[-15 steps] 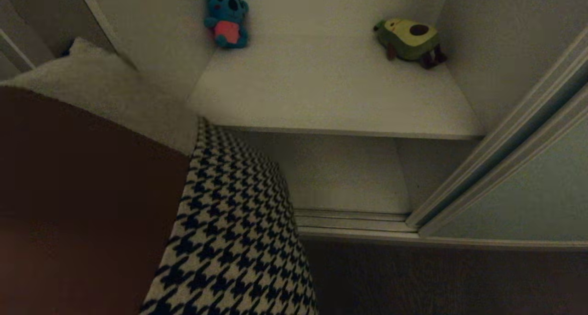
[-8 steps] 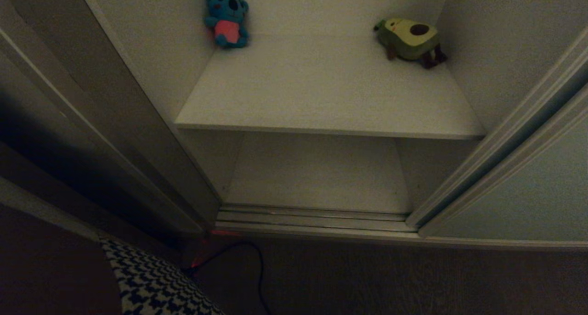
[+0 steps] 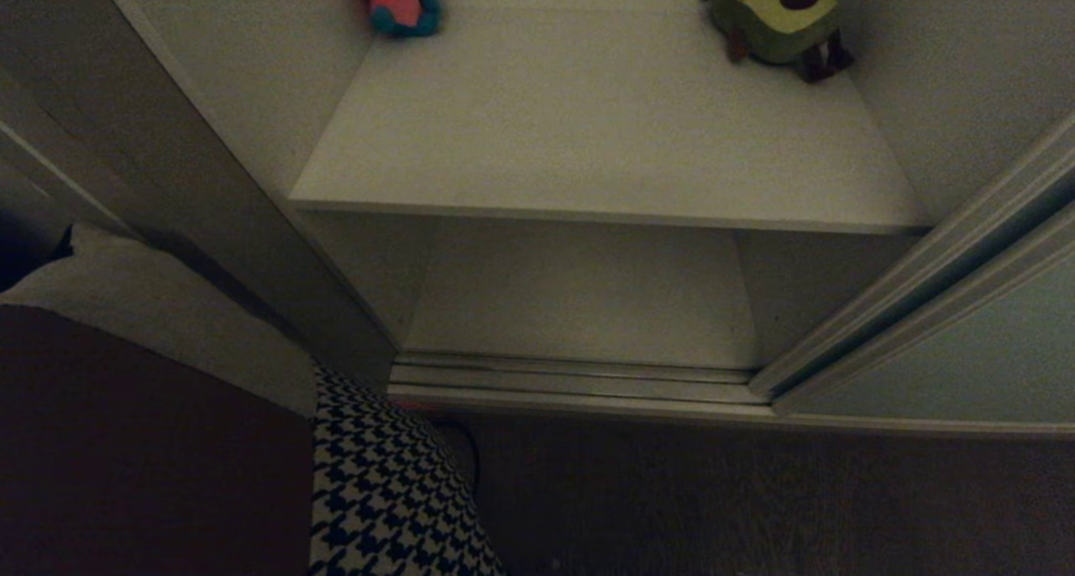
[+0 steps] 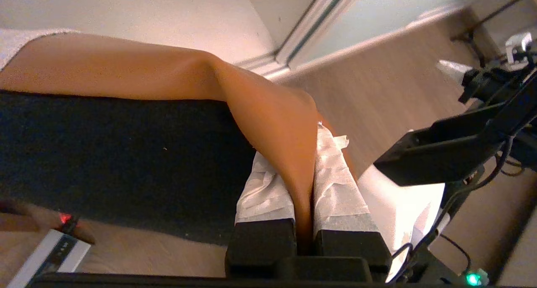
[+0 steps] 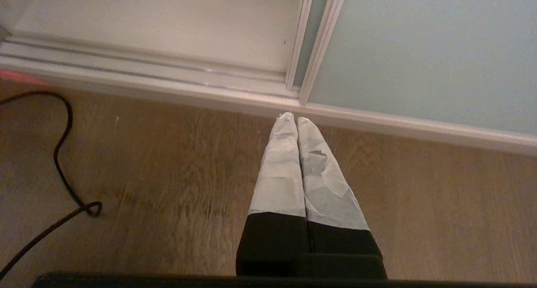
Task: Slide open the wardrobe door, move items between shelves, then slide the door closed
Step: Place the pillow on the lower shelf
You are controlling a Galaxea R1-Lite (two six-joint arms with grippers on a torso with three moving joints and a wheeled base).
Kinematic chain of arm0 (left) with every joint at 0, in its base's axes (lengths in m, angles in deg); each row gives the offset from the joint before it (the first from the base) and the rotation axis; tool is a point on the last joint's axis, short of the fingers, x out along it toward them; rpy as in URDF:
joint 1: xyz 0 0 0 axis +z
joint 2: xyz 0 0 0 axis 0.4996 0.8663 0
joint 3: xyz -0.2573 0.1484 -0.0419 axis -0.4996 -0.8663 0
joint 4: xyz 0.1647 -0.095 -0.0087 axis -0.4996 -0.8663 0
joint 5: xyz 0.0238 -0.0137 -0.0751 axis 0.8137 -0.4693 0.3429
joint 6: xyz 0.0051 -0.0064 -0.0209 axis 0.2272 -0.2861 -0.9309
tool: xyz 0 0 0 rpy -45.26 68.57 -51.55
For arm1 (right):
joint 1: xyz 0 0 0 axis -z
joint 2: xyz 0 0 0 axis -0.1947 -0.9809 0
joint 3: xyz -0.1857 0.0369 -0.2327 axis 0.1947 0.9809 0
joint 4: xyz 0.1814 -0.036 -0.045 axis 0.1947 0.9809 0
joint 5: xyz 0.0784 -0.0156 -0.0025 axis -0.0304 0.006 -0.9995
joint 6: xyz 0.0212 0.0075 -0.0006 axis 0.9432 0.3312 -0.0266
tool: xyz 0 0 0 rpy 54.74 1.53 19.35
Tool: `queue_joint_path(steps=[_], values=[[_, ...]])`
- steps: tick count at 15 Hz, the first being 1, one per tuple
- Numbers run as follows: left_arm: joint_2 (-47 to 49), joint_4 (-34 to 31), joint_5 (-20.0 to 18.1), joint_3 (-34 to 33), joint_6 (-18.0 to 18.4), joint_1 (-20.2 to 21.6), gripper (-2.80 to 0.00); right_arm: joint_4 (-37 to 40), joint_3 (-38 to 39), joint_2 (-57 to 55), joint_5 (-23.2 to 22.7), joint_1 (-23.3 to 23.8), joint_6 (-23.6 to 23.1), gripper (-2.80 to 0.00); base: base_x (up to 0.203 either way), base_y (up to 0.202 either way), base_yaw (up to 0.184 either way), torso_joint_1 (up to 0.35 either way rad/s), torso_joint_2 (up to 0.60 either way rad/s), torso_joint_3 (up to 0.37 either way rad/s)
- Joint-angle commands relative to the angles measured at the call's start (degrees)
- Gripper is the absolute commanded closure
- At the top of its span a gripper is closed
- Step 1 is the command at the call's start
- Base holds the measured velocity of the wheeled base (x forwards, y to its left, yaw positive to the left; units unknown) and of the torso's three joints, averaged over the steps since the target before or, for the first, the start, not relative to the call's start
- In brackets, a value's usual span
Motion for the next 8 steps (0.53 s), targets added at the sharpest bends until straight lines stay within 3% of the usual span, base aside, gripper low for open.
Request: queue_joint_path(steps=[1, 3, 8], values=[[0.5, -0.4, -1.9, -0.4, 0.2, 0.3, 0.00, 0.0, 0.2, -0.1, 0.0, 0.0, 0.0, 0.00, 0.000, 0.000, 0.000, 0.003, 0.01, -0.203], [0.6, -2.2, -5.2, -0.6, 0.3, 0.4, 0.00, 0.0, 0.2, 0.0, 0.0, 0.0, 0.0, 0.00, 0.000, 0.000, 0.000, -0.002, 0.00, -0.194], [2.3, -4.4, -7.7, -1.3, 0.5, 1.7, 0.00, 0.0, 0.2, 0.0, 0.0, 0.0, 0.0, 0.00, 0.000, 0.000, 0.000, 0.005, 0.00, -0.202]])
